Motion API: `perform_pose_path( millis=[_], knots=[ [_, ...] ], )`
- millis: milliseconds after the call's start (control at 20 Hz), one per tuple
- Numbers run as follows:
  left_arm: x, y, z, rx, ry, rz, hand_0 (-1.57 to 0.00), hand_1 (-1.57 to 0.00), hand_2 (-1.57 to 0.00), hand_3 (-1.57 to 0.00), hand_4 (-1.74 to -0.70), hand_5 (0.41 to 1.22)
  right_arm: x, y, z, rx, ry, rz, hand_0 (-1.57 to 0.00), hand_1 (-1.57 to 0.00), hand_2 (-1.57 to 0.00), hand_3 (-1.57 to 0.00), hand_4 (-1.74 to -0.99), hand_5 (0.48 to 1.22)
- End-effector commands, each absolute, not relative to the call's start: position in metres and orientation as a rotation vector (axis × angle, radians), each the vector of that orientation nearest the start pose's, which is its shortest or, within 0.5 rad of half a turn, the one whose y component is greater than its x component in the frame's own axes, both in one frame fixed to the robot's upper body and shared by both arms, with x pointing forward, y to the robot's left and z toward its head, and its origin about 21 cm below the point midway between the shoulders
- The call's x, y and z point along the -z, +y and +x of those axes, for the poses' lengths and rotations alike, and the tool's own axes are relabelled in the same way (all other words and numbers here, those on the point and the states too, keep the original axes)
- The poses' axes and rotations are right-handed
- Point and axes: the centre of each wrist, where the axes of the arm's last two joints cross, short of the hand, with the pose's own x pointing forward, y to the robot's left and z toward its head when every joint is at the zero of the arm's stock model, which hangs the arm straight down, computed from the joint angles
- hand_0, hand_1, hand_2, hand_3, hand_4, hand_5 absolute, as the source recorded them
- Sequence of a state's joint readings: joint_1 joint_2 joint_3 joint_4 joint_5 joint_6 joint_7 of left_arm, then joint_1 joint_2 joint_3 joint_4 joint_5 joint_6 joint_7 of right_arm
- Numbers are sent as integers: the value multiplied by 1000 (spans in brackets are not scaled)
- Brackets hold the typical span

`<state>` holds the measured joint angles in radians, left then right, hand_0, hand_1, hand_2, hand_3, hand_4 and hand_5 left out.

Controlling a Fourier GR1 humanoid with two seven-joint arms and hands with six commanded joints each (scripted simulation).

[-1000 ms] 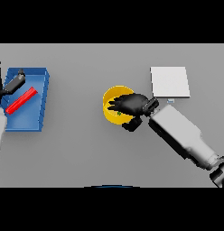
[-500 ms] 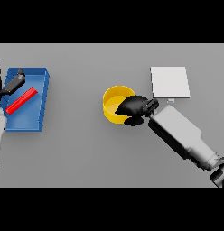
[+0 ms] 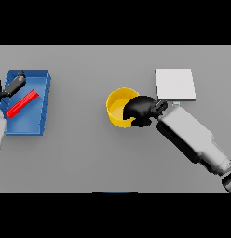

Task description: Pick up the red beaker and tilt it to pour out 1 green nut into yellow bowl. Pick up the yellow bowl and place it on the metallic measuring scale.

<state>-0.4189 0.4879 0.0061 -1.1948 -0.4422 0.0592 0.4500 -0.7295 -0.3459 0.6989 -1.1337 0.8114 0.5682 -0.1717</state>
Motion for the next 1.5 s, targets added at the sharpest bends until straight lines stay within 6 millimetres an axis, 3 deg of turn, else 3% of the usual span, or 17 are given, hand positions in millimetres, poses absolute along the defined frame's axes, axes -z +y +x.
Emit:
perform_pose_path(
  millis=[0, 250, 500, 550, 700, 1000, 1200, 1450],
  knots=[
    [-80, 333, 348, 448, -1116, 875, 1, 1, 1, 1, -729, 690, -69, -124, 358, -2120, -1130, -276, -1546, -1545, -1356, -1336, -1731, 1214],
    [-80, 334, 348, 452, -1112, 863, 1, 1, 1, 1, -734, 697, -103, -132, 361, -2082, -1156, -358, -1563, -1563, -1419, -1242, -1738, 1219],
    [-83, 334, 349, 452, -1129, 862, 1, 1, 1, 1, -744, 697, -120, -148, 365, -2028, -1203, -428, -1568, -1568, -1431, -1327, -1740, 1220],
    [-82, 335, 347, 451, -1130, 863, 1, 1, 1, 1, -746, 697, -122, -157, 366, -2017, -1213, -427, -1569, -1569, -1439, -1376, -1740, 1220],
    [-85, 338, 348, 449, -1110, 883, 1, 1, 1, 1, -742, 704, -130, -170, 370, -1956, -1197, -482, -1570, -1570, -1482, -1283, -1741, 1220],
    [-83, 338, 346, 447, -1111, 870, 1, 1, 1, 1, -741, 706, -141, -216, 390, -1828, -1198, -650, -1571, -1571, -1540, -1198, -1741, 1221],
    [-86, 339, 347, 440, -1107, 872, 1, 1, 1, 1, -731, 696, -136, -241, 405, -1741, -1176, -679, -1571, -1571, -1508, -1171, -1741, 1221],
    [-87, 339, 343, 451, -1108, 873, 1, 1, 1, 1, -721, 682, -109, -266, 414, -1678, -1119, -726, -1571, -1571, -1439, -1283, -1741, 1221]
  ],
)
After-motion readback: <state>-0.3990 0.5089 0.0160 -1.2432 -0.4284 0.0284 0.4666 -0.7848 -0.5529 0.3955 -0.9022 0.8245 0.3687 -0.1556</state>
